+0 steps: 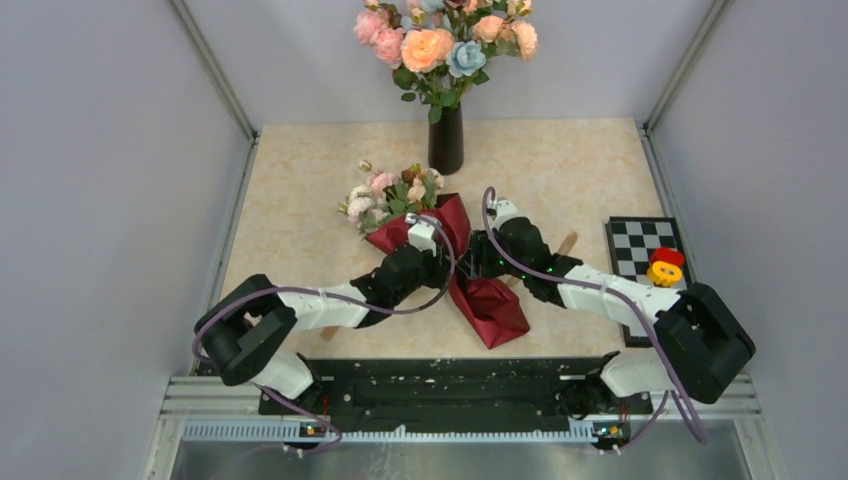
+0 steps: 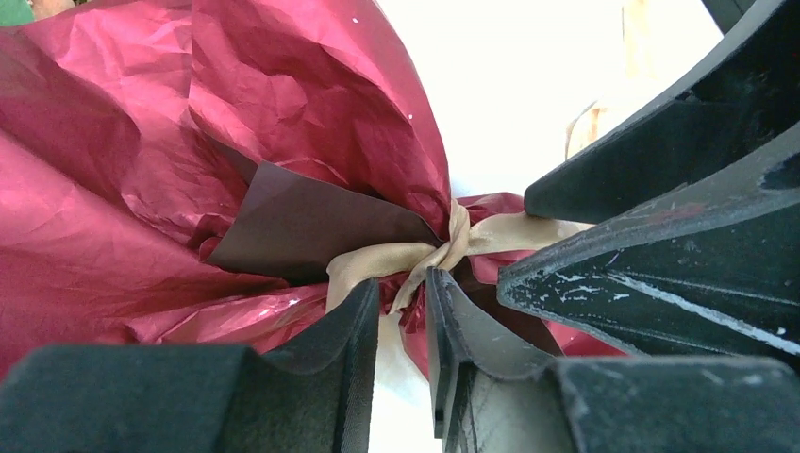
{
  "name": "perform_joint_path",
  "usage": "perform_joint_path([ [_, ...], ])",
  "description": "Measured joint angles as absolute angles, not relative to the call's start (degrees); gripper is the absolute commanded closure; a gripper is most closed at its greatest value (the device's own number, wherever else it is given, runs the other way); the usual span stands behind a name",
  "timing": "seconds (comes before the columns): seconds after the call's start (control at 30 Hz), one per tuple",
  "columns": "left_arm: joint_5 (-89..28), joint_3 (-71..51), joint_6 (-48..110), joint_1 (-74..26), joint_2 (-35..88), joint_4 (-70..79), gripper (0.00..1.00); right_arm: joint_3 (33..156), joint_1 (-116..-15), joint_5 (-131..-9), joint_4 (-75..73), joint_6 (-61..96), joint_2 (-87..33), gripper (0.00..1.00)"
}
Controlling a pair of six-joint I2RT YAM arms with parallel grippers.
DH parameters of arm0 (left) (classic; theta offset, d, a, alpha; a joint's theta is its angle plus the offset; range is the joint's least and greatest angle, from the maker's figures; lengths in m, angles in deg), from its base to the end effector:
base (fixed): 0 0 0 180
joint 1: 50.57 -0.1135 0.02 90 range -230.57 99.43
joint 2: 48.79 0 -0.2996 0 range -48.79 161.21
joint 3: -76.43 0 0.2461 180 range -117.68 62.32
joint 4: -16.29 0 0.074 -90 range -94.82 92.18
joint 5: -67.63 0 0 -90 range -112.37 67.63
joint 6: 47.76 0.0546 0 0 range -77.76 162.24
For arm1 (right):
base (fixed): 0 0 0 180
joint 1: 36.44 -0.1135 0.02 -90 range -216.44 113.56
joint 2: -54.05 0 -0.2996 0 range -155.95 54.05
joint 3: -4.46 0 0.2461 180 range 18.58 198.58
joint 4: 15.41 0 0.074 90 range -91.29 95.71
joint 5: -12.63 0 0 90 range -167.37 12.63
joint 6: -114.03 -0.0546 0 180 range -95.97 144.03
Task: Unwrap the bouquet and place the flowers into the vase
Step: Untie the ribbon from the wrapping paper.
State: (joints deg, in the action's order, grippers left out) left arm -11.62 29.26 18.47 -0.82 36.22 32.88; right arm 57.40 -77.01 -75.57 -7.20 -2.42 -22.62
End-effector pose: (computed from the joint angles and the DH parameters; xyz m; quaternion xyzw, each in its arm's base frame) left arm 0.2063 -0.2279 0.2147 0.1332 0.8126 -0.2745 0.4966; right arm 0.2156 0.1869 0.2380 -0.1150 0.8667 0.2793 0.3970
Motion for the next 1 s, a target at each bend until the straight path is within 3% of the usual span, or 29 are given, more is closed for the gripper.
perform_joint_path([
  [0.33,-12.3,26.5,22.3,-0.8,39.5,30.4,0.63,57.3,-77.0,-75.6,-7.3,-2.1,-23.1,0.85],
  [0.6,-11.8,25.9,24.0,-0.8,40.4,29.9,0.62,56.8,-77.0,-75.7,-7.3,-2.4,-24.1,1.0],
  [1.0,-10.2,24.3,25.3,-0.8,42.7,29.9,0.62,56.4,-77.0,-75.8,-7.8,-2.6,-25.7,1.0],
])
